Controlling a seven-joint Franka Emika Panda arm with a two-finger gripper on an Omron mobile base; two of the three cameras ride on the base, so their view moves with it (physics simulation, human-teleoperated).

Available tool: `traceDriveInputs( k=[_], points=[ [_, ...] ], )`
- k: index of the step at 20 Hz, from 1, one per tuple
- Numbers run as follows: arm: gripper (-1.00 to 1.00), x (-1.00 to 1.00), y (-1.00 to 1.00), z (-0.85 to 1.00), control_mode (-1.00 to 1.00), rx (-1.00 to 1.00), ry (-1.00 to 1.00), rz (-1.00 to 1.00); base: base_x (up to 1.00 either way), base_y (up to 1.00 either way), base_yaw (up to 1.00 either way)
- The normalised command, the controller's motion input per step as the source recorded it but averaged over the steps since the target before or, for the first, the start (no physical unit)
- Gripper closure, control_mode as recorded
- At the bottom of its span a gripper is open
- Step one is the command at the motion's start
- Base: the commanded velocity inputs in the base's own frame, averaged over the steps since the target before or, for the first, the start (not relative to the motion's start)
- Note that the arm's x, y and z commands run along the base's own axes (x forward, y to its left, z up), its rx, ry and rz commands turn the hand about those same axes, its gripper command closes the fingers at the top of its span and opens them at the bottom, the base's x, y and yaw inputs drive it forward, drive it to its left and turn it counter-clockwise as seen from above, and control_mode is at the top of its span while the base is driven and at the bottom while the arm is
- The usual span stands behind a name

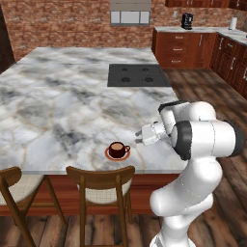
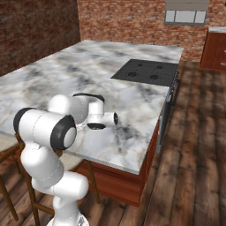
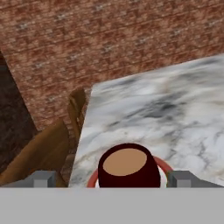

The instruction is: Pick the cup of tea, navigate to the dining table, and place it on the saucer.

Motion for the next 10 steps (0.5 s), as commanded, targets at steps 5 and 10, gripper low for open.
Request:
traceDriveInputs(
  k=[5, 10],
  points=[
    [-1.00, -0.43, -0.36, 0.51, -1.00, 0.00, 0.13, 0.00, 0.00, 0.00, 0.00],
    [-1.00, -0.53, -0.48, 0.37, -1.00, 0.00, 0.17, 0.00, 0.00, 0.00, 0.00]
  ],
)
